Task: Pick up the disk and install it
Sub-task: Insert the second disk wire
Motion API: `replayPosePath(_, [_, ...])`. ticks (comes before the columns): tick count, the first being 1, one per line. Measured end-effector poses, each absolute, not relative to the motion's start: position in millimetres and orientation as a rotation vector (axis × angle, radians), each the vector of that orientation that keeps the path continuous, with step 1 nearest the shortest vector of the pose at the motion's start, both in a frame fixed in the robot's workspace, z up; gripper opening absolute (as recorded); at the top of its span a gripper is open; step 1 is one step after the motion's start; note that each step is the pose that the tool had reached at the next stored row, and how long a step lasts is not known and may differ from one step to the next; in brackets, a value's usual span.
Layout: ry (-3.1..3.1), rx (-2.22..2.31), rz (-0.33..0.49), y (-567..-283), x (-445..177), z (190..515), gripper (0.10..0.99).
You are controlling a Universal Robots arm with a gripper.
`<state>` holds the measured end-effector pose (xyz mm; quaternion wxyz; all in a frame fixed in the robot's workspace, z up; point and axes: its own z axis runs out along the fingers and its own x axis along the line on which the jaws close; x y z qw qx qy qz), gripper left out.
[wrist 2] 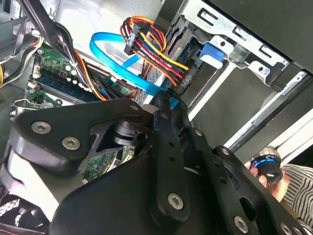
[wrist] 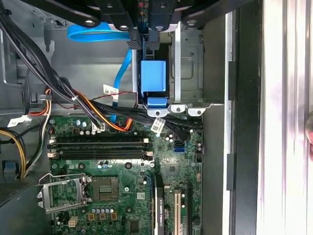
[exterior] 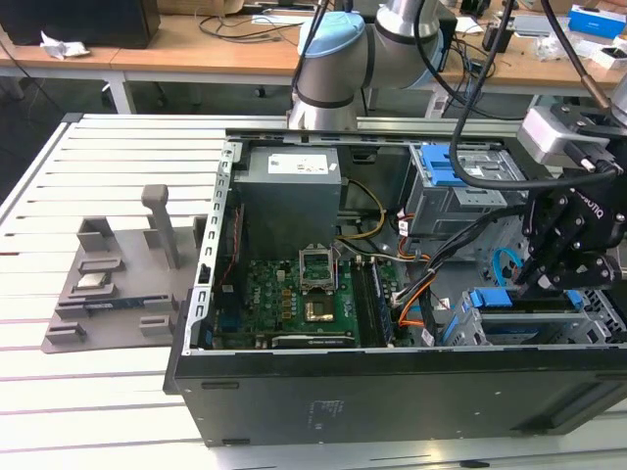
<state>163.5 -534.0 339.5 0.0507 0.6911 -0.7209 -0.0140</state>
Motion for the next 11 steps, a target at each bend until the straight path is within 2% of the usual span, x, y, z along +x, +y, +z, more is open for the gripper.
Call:
replayPosePath(1, [-2.194, 2.104, -0.043, -534.0, 163.5, 339.6, 0.235])
replayPosePath(6, [-2.194, 2.103, -0.042, -529.8, 163.4, 354.1, 0.235])
replayPosePath(7, [-2.194, 2.103, -0.042, -528.5, 163.5, 356.9, 0.22])
replayPosePath(9, [-2.194, 2.103, -0.041, -526.1, 163.4, 364.8, 0.106])
replayPosePath(11, [-2.194, 2.103, -0.04, -525.1, 163.5, 374.0, 0.106])
